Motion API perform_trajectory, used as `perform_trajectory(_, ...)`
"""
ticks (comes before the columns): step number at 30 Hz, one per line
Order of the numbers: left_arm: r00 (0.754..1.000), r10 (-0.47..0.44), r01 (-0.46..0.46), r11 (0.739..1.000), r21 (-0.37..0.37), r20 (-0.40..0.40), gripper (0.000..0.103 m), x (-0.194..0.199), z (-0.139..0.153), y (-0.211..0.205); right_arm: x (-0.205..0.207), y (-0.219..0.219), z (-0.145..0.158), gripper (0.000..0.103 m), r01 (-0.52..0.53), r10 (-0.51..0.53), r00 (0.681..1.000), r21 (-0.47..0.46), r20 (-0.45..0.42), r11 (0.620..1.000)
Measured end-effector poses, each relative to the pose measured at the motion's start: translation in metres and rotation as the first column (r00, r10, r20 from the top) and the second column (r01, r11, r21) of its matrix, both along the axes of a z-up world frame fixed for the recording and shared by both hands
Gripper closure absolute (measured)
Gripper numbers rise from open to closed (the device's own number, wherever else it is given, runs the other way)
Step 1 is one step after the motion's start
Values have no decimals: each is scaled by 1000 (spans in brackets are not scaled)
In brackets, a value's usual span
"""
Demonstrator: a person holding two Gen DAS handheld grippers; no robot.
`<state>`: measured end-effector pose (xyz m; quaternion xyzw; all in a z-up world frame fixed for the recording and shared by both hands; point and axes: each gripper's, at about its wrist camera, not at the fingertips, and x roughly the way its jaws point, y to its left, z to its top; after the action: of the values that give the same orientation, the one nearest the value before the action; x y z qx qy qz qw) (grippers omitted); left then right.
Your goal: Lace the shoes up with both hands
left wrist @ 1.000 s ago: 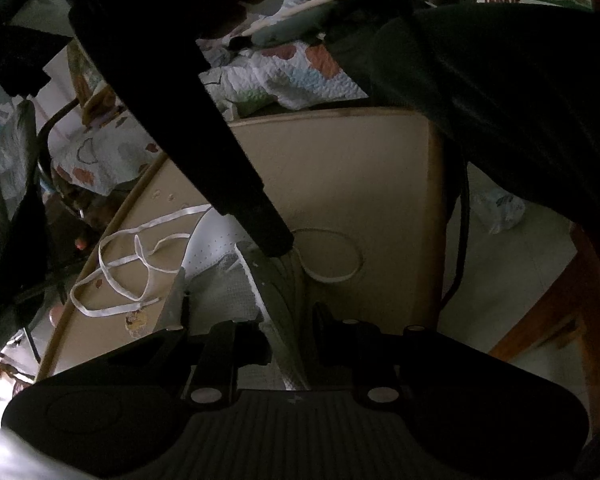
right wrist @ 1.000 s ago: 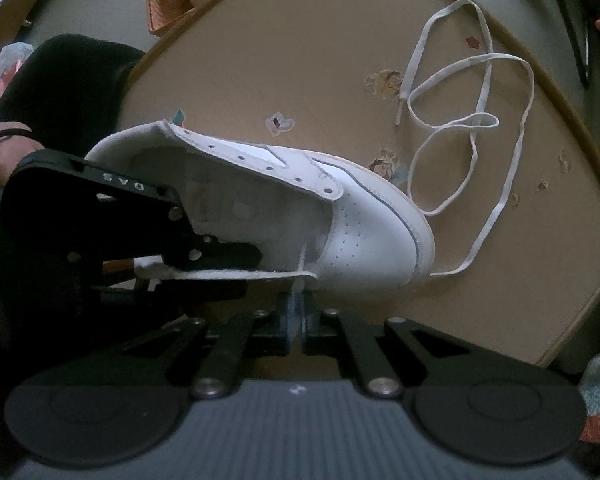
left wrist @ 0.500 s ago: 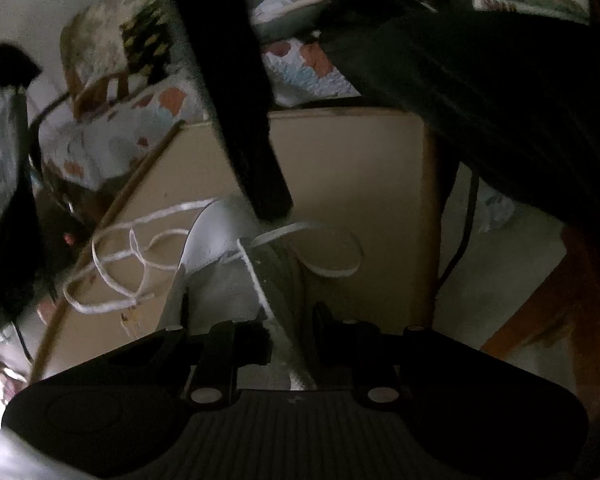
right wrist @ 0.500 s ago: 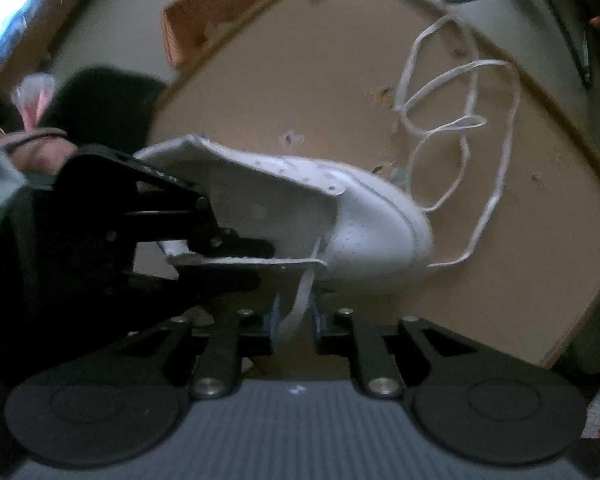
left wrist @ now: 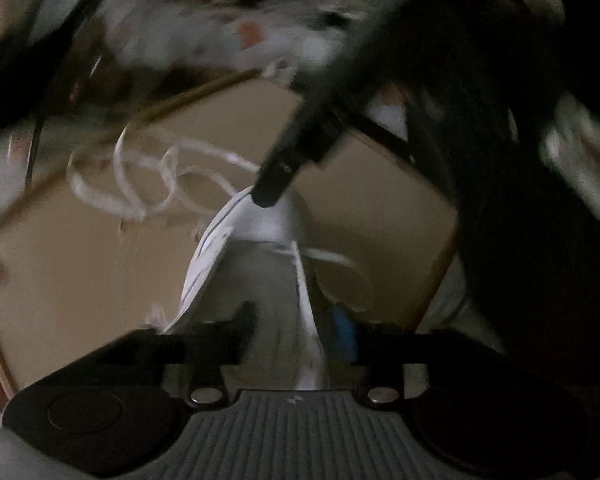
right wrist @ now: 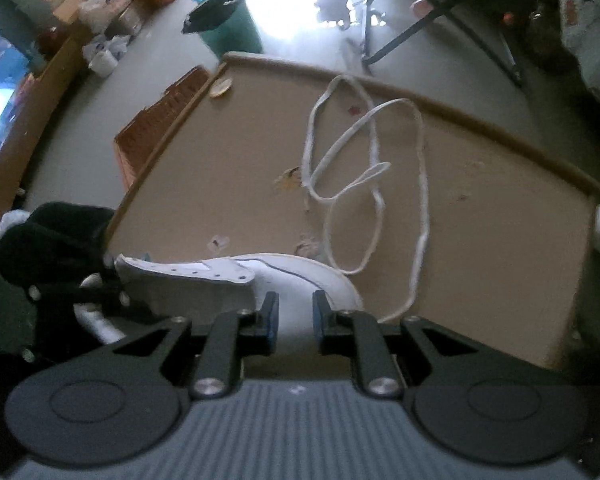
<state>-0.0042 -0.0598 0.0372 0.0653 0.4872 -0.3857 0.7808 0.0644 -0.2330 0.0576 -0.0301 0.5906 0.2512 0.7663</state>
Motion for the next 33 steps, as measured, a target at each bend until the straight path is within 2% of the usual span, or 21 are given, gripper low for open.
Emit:
perform_trajectory(2, 985, 125, -131, 990, -49, -115, 42, 14, -1, 8, -1, 6, -4, 86, -14, 15, 1000, -42, 27, 999)
perform_trajectory(4, 943, 245, -264, 962, -62, -224, 42, 25, -7, 14, -4, 7, -7, 86, -19, 21, 999, -55, 47, 998)
perform_trajectory(7, 855, 384, -428, 902, -58, -348, 47, 34, -17, 20, -7, 1, -10, 86, -9, 11, 998, -30, 55, 999)
perform_trajectory(10, 748, 475, -555, 831, -43, -463, 47, 37, -28, 23, -5, -10, -11, 87, 26, -27, 999, 16, 41, 1000)
perform_trajectory(12, 696, 517, -606, 795, -21, -498, 49, 40, -29, 18, -6, -10, -8, 87, 26, -27, 998, 34, 51, 999)
perform_trajectory(17, 572, 600, -707, 706, 33, -559, 49, 34, -38, 15, -5, -8, -7, 86, 5, -5, 992, 3, 125, 1000)
perform_trajectory(21, 509, 643, -754, 654, 64, -572, 49, 30, -40, 12, -4, -11, -19, 86, -16, 14, 993, 9, 117, 1000)
perform_trajectory(24, 473, 664, -781, 620, 73, -580, 49, 31, -40, 15, -6, -16, -19, 86, -6, 4, 995, 25, 98, 1000)
perform_trajectory(26, 459, 675, -793, 604, 75, -577, 51, 30, -38, 17, -8, -18, -19, 86, -9, 7, 996, 20, 84, 1000)
perform_trajectory(29, 477, 688, -783, 615, 91, -547, 70, 31, -31, 16, -13, -19, -20, 86, 5, -6, 996, 18, 86, 1000)
perform_trajectory(33, 505, 685, -760, 641, 106, -525, 77, 33, -27, 15, -19, -19, -19, 85, 26, -27, 995, 16, 96, 1000)
